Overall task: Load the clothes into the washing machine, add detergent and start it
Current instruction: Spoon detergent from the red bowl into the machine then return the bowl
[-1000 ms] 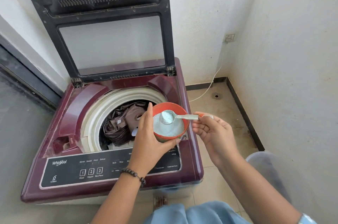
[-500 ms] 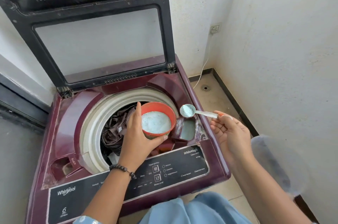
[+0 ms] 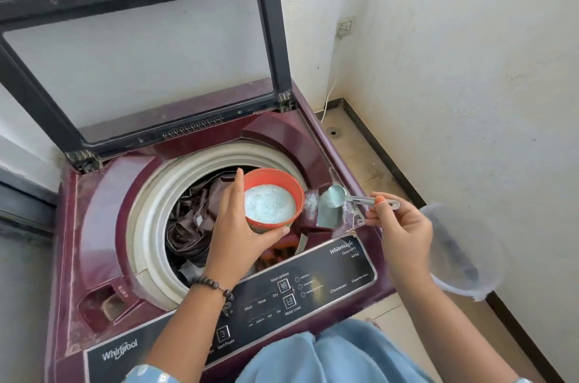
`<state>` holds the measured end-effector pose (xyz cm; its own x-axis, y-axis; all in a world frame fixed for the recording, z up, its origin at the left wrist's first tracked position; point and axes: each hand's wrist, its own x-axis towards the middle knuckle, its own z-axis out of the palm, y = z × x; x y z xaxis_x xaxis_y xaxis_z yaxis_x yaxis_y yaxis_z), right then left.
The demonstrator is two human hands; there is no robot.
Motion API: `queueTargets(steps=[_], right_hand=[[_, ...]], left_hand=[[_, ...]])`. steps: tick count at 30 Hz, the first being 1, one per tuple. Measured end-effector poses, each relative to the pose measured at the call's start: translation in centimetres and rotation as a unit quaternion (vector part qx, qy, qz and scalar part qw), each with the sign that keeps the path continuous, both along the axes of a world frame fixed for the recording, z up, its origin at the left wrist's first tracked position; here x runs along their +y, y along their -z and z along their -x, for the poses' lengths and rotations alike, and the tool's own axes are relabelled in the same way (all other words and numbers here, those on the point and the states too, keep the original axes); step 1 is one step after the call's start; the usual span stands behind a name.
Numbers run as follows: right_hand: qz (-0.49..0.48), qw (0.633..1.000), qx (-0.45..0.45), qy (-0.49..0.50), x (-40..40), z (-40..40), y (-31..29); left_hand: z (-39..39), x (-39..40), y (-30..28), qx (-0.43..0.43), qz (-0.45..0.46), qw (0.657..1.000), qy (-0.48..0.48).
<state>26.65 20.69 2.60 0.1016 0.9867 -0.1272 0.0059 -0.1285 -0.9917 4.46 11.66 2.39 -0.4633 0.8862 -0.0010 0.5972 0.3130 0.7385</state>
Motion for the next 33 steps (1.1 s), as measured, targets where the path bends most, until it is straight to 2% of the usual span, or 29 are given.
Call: queueTargets(steps=[3, 7, 13, 17, 20, 22, 24, 26, 28, 33], right_hand=[[-0.102, 0.985, -0.136, -0.024, -0.5, 0.3, 0.2], [-0.244, 0.926, -0.278, -0.077, -1.0, 0.8, 0.5], [-0.358, 0.836, -0.38, -0.17, -1.3, 1.0, 1.2], [-0.38, 0.802, -0.416, -0.2, -1.3, 1.0, 1.2], [-0.373, 0.824, -0.387, -0.179, -1.3, 0.9, 0.6], [-0.327, 0.876, -0.326, -0.138, -1.5, 0.9, -0.4], [-0.254, 0.934, -0.228, -0.103, -1.5, 1.1, -1.4], [-0.198, 0.967, -0.125, -0.104, -1.3, 1.5, -2.3], [-0.18, 0.97, -0.091, -0.136, -1.4, 2.2, -2.9], [-0.194, 0.948, -0.159, -0.197, -2.8, 3.8, -2.0]], left_hand=[[0.4, 0.0, 0.2, -0.002, 0.002, 1.0, 0.005], [0.9, -0.1, 0.5, 0.002, 0.001, 1.0, 0.01], [1.2, 0.0, 0.6, 0.021, 0.005, 0.999, 0.029], [1.1, 0.1, 0.7, 0.03, 0.005, 0.999, 0.043], [0.9, 0.1, 0.5, 0.042, 0.003, 0.998, 0.052], [0.8, 0.0, 0.4, 0.05, 0.001, 0.997, 0.056], [0.7, 0.0, 0.3, 0.056, -0.001, 0.997, 0.058], [0.6, 0.0, 0.2, 0.06, -0.002, 0.996, 0.063], [0.4, 0.0, 0.0, 0.054, 0.0, 0.996, 0.069], [0.0, 0.0, -0.7, 0.029, -0.013, 0.996, 0.078]])
